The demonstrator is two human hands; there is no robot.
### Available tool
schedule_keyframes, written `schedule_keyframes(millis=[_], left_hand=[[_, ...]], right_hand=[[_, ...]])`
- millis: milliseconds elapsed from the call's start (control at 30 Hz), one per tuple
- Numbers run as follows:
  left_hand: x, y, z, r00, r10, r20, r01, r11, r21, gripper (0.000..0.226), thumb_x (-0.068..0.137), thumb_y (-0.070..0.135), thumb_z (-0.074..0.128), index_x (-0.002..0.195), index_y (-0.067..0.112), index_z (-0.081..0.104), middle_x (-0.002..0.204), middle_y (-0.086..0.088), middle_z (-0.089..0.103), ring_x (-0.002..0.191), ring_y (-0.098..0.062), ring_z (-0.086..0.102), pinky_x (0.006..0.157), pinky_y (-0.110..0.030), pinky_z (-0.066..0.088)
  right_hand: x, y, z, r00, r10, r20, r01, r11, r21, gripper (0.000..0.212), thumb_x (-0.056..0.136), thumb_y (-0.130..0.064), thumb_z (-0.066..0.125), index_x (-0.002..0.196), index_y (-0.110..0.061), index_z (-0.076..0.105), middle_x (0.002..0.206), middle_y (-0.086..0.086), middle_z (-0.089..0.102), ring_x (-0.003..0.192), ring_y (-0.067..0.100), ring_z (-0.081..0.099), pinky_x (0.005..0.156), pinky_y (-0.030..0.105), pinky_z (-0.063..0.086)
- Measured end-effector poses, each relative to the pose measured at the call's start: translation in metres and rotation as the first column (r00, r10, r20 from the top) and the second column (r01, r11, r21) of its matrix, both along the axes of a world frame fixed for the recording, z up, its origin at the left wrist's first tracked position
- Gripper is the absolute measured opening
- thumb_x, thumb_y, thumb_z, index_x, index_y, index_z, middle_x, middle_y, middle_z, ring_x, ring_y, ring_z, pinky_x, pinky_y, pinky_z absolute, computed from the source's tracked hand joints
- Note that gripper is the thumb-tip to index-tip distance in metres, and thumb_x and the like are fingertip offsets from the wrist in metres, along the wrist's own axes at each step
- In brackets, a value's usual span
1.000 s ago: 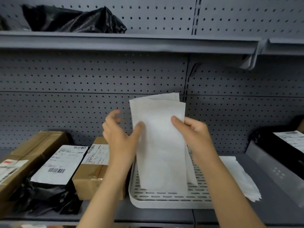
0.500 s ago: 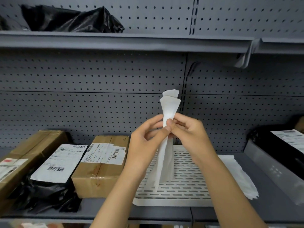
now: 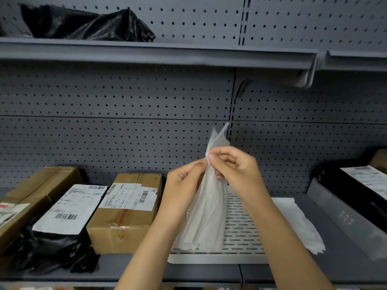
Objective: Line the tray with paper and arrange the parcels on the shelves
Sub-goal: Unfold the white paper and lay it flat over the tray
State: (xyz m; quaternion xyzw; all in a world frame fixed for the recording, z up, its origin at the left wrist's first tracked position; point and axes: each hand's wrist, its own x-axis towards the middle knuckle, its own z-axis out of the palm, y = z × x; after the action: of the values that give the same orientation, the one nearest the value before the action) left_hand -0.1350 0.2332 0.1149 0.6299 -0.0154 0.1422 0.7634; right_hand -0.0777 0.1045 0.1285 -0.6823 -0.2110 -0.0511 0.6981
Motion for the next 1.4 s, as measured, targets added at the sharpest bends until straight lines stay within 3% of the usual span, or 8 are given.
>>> schedule_keyframes(millis=[267,433,767,900,1000,1167,1300,1400], left_hand=[[0.004,0.003,-0.005,0.996,-0.082,-0.026,0.080,0.994,-0.071,0.025,0.100,0.025,0.062,0.112,0.015,0.081,0.112,-0.013,0.080,0.116,-0.029,0.072,0.111,-0.050,0.047],[0.007,0.003,-0.003,1.000,-0.021,0.023,0.022,1.000,-0.006,0.021,0.097,0.017,0.066,0.110,0.013,0.082,0.101,-0.010,0.082,0.098,-0.020,0.078,0.087,-0.026,0.056],[0.011,0.005,-0.004,0.998,0.046,0.034,-0.047,0.999,0.007,0.015,0.090,0.009,0.074,0.102,0.007,0.082,0.093,-0.006,0.083,0.087,-0.011,0.080,0.075,-0.016,0.057],[0.013,0.007,-0.003,0.999,0.036,-0.002,-0.036,0.999,-0.018,0.013,0.092,0.010,0.071,0.099,0.006,0.081,0.073,0.002,0.079,0.063,0.000,0.070,0.063,-0.011,0.050],[0.015,0.010,-0.005,0.996,0.054,-0.072,-0.056,0.998,-0.029,0.011,0.093,0.017,0.068,0.088,0.016,0.078,0.065,0.010,0.068,0.063,-0.004,0.059,0.065,-0.020,0.044],[0.019,0.017,-0.009,0.973,0.165,-0.160,-0.182,0.979,-0.095,0.012,0.092,0.025,0.063,0.083,0.022,0.070,0.072,0.000,0.055,0.068,-0.017,0.046,0.069,-0.034,0.039],[0.022,0.032,-0.010,0.897,0.431,-0.094,-0.421,0.900,0.112,0.013,0.099,0.024,0.054,0.087,0.027,0.060,0.074,0.007,0.053,0.067,-0.011,0.046,0.066,-0.029,0.041],[0.022,0.050,-0.010,0.815,0.578,0.045,-0.550,0.746,0.375,0.011,0.101,0.029,0.049,0.097,0.028,0.059,0.065,0.004,0.050,0.058,-0.014,0.045,0.058,-0.033,0.039]], right_hand=[[0.000,0.003,0.005,1.000,-0.031,0.002,0.031,0.999,0.017,0.016,0.088,-0.022,0.076,0.085,-0.010,0.067,0.065,-0.004,0.063,0.058,0.008,0.058,0.062,0.027,0.053],[-0.001,0.005,0.007,1.000,-0.024,-0.017,0.024,1.000,0.000,0.023,0.086,-0.027,0.077,0.084,-0.008,0.063,0.069,0.005,0.063,0.063,0.017,0.061,0.065,0.034,0.054],[0.002,0.006,0.004,1.000,-0.004,0.017,0.005,1.000,-0.019,0.012,0.090,-0.017,0.074,0.088,-0.006,0.069,0.063,0.000,0.067,0.058,0.009,0.064,0.060,0.021,0.053],[0.004,0.007,0.003,1.000,-0.003,0.004,0.003,1.000,-0.009,0.011,0.090,-0.017,0.074,0.087,-0.008,0.070,0.070,0.005,0.069,0.060,0.009,0.064,0.060,0.023,0.056],[0.005,0.008,0.000,1.000,-0.015,0.001,0.015,1.000,0.000,0.011,0.092,-0.016,0.071,0.085,-0.008,0.069,0.067,0.001,0.067,0.061,0.010,0.063,0.060,0.024,0.057],[0.009,0.000,0.000,0.998,-0.044,-0.047,0.045,0.999,0.020,0.012,0.095,-0.014,0.065,0.085,-0.007,0.066,0.068,0.006,0.066,0.064,0.016,0.065,0.066,0.035,0.060],[0.022,-0.025,-0.002,0.981,-0.133,-0.139,0.143,0.987,0.068,0.009,0.095,-0.015,0.063,0.090,-0.009,0.067,0.071,0.001,0.072,0.062,0.014,0.067,0.056,0.029,0.058],[0.034,-0.049,-0.011,0.957,-0.218,-0.190,0.237,0.968,0.084,0.010,0.094,-0.022,0.065,0.089,-0.014,0.068,0.068,-0.003,0.071,0.062,0.016,0.064,0.055,0.029,0.053]])
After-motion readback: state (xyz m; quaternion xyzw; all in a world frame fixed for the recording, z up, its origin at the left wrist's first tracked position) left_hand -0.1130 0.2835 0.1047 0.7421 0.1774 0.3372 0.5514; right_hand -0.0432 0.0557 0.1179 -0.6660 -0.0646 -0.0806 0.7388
